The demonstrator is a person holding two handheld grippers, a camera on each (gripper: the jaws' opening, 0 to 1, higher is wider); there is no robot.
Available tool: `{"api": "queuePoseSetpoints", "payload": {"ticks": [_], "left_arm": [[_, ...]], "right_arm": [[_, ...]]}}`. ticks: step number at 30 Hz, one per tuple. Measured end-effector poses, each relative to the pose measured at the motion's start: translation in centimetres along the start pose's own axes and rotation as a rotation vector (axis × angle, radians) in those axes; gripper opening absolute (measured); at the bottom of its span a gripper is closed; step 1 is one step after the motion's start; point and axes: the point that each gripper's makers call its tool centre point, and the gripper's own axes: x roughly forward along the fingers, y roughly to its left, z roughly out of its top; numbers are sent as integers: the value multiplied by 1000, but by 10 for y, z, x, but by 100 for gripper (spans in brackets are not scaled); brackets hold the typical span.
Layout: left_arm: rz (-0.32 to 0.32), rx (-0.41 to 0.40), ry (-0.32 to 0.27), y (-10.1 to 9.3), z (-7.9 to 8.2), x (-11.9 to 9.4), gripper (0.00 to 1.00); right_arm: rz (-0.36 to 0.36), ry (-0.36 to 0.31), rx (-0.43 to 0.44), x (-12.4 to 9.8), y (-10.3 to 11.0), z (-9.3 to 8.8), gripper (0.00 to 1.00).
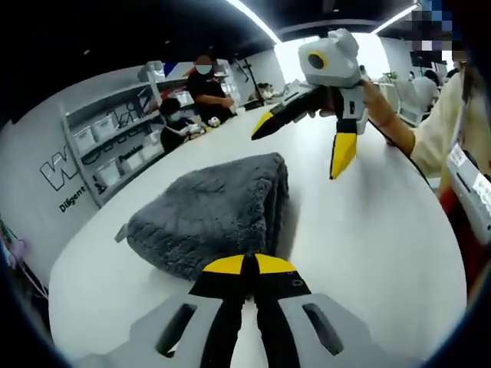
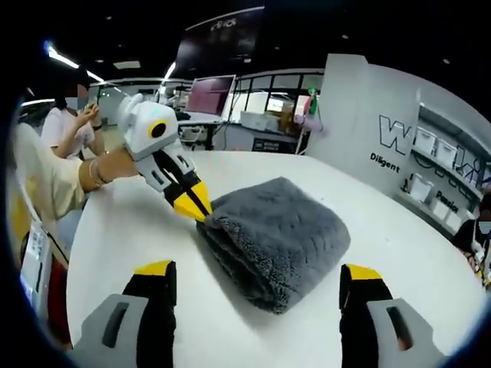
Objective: Fold the towel on the table until its edges align and the towel forms a compact rectangular stack.
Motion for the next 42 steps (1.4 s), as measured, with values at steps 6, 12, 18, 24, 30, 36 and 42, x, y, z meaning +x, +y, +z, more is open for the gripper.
{"api": "queuePoseSetpoints", "payload": {"ticks": [6, 12, 18, 24, 30, 36, 42], "left_arm": [[-4, -37, -22, 1, 1, -2, 3], [-2, -39, -34, 0, 3, -3, 3], [-7, -50, -44, -1, 4, -4, 3], [-6, -47, -38, -3, 2, -3, 2], [43, 15, 0, 5, -2, -7, 1], [11, -39, 4, 4, -10, -1, 1], [5, -41, -13, 1, -9, 2, 2]], "right_arm": [[-108, 40, -92, 2, -14, -6, 39], [-144, 105, -57, 14, -17, -24, 29], [-149, 187, -85, 25, -11, -41, 27], [-194, 229, -235, 23, -19, -44, 15], [-207, 245, -407, 19, -20, -41, 9], [-168, 291, -410, 22, -16, -54, 8], [-148, 277, -319, 22, -18, -57, 9]]}}
